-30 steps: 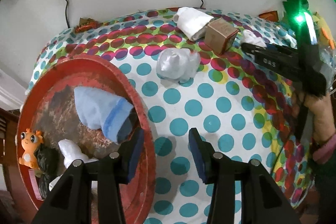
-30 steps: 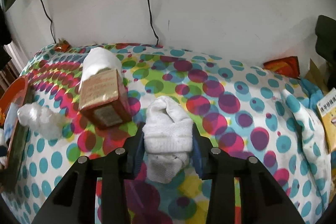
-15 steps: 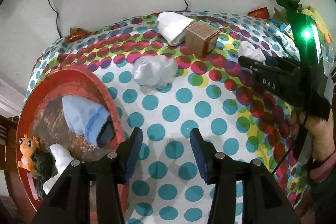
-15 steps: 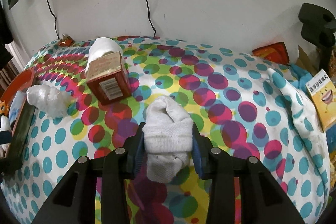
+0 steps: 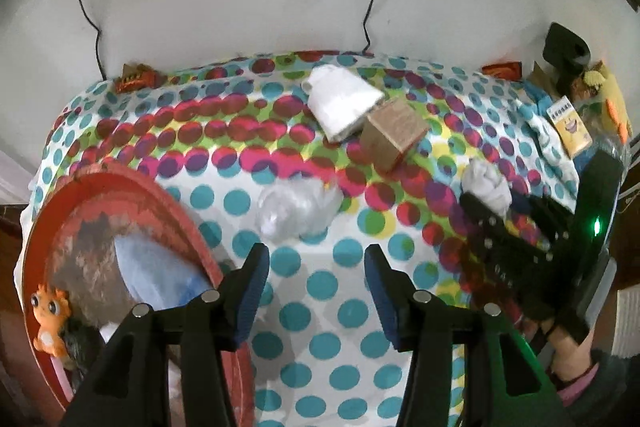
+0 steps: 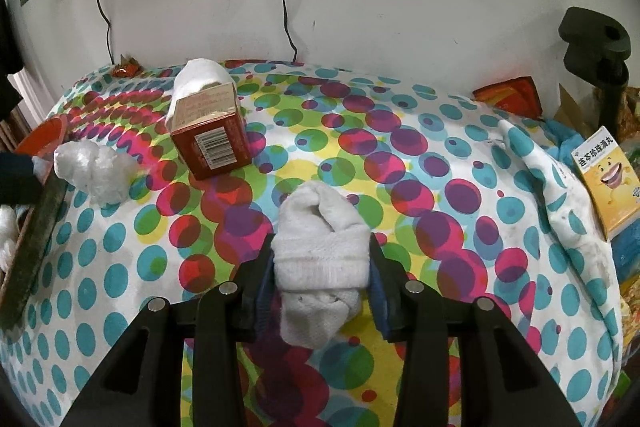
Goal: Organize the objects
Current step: 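Grasp the clear plastic bag with the left tool while the right tool holds the white sock, then lift the clear plastic bag and carry it over the red tray with the left tool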
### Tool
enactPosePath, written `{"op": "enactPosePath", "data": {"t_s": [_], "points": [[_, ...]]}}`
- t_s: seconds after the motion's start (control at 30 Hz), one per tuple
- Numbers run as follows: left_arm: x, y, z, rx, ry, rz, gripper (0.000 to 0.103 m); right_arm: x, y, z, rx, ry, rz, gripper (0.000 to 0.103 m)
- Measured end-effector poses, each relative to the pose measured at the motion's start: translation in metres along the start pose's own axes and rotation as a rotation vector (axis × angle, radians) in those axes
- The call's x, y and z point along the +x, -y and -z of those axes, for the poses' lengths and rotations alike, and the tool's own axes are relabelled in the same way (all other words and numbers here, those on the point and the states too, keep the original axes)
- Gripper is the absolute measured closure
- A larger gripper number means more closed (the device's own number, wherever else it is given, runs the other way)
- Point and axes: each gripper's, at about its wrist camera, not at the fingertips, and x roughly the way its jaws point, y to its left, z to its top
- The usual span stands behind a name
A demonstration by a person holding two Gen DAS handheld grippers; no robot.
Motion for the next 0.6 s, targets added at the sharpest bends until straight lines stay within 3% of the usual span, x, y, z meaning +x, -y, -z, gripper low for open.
{"op": "enactPosePath", "data": {"t_s": [0.27, 0.6], "points": [[0.017, -0.011, -0.035, -0.063, -0.035, 0.000, 0.050, 0.000, 0.001, 0.000, 0.010, 0.001, -0.014, 0.063], [0.059, -0.024, -0.041, -0.125, -0.117, -0.010, 0.050, 0.000, 0.001, 0.001, 0.013, 0.002, -0.016, 0.061]]}}
